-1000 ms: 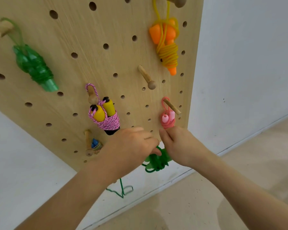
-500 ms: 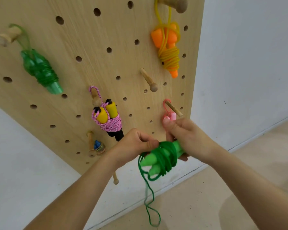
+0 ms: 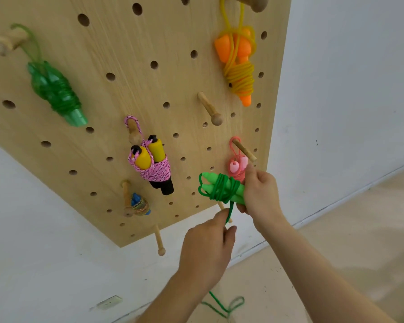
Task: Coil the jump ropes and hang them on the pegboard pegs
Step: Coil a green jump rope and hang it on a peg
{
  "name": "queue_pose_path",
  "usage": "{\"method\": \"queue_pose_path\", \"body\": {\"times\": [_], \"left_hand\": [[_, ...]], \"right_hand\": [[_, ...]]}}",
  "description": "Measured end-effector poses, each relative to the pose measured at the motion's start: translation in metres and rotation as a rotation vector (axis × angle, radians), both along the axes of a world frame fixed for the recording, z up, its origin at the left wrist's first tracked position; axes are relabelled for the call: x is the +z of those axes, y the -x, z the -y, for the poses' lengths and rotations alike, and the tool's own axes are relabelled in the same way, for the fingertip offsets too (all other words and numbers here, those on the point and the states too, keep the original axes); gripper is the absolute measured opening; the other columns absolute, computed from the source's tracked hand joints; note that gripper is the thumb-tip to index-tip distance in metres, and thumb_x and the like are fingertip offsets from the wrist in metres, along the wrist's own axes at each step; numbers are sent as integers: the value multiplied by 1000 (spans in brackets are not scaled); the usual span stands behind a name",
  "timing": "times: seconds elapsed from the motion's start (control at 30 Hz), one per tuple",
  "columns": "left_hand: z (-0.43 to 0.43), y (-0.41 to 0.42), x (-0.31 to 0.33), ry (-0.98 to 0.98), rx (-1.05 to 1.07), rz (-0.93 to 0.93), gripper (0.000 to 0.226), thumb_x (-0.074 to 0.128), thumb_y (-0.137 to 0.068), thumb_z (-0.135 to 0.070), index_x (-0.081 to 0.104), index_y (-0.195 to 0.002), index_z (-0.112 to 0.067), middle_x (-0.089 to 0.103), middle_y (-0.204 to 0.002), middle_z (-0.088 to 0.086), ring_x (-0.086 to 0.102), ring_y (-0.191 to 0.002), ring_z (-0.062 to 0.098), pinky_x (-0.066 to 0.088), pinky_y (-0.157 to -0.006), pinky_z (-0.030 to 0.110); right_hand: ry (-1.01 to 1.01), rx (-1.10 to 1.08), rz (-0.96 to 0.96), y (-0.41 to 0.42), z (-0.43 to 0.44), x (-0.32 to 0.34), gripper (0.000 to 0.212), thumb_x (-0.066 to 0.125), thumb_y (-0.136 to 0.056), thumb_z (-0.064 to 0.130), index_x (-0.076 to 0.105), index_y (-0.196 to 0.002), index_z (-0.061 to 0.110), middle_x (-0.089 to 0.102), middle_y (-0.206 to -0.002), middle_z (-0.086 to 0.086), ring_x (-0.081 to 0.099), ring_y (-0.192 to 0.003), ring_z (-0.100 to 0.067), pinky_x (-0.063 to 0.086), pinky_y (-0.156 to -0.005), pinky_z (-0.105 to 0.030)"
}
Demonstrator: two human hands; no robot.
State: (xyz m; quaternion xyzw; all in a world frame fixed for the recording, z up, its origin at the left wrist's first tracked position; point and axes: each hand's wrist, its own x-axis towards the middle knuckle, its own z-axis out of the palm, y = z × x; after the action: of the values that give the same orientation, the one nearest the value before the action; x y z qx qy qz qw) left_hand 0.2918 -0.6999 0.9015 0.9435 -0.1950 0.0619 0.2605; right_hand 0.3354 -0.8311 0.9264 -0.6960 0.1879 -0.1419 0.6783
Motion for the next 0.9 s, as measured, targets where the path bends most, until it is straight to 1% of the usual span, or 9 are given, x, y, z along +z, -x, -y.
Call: {"method": "queue_pose_path", "body": {"times": [0.07,0.17,0.27,0.33,0.4,0.5,0.63,0.77,0.9], "left_hand": [[-5,1,4,-281,-54,183,19,74,-79,-30,68,-95,-20,59,-53,-2,56,-43,17,31,-43,24],[-14,-3,12,-408,-136,299,26,88,-59,-20,63,-66,-20,46,-40,-4,41,-30,15,21,-36,18],[-22,-7,25,-456,-173,374,34,86,-54,-14,71,-83,-20,43,-42,-6,39,-32,15,17,-39,19],[-26,-8,33,-492,-235,420,44,83,-53,-11,72,-94,-23,41,-43,-5,36,-34,16,14,-43,19],[-28,-9,41,-548,-311,478,37,79,-54,-7,72,-87,-23,36,-45,-4,32,-36,17,14,-43,20],[-34,-17,49,-576,-417,639,12,64,-79,-8,69,-79,-19,38,-52,-3,33,-43,17,18,-40,24],[-41,-31,64,-436,-437,728,23,57,-96,-24,69,-78,-15,54,-61,-2,45,-52,17,33,-41,29],[-43,-40,72,-336,-460,561,35,49,-98,-40,68,-78,-19,61,-64,-7,52,-53,14,43,-43,31],[-38,-48,86,56,-352,-55,13,64,-85,-40,75,-86,-33,72,-73,-8,64,-67,13,53,-62,40]], "right_hand": [[126,-21,21,-2,1,0,50,38,-100,42,39,-55,21,42,-45,3,45,-47,-24,43,-50,-44],[357,-6,67,2,1,2,47,34,-104,36,37,-57,28,42,-45,7,43,-45,-18,41,-48,-37],[577,87,46,4,-1,5,50,29,-105,32,35,-58,20,42,-50,2,40,-46,-13,27,-46,-28],[661,187,-33,1,-2,7,49,26,-105,31,40,-62,15,46,-55,-1,47,-52,-19,33,-49,-31],[735,274,-96,-3,-2,6,46,25,-105,31,46,-69,11,49,-60,-4,54,-61,-29,40,-57,-33],[833,352,-137,-4,-5,8,45,29,-104,31,42,-65,12,47,-59,-4,52,-61,-29,36,-58,-32],[881,442,-123,2,-9,15,48,32,-104,30,38,-60,12,46,-57,-6,49,-57,-28,35,-55,-33],[707,570,-197,8,-5,36,48,33,-104,30,40,-62,8,46,-56,-9,48,-48,-26,42,-50,-33],[497,649,-248,13,-3,53,47,34,-103,34,49,-77,-3,42,-58,-14,49,-47,-31,45,-45,-35]]}}
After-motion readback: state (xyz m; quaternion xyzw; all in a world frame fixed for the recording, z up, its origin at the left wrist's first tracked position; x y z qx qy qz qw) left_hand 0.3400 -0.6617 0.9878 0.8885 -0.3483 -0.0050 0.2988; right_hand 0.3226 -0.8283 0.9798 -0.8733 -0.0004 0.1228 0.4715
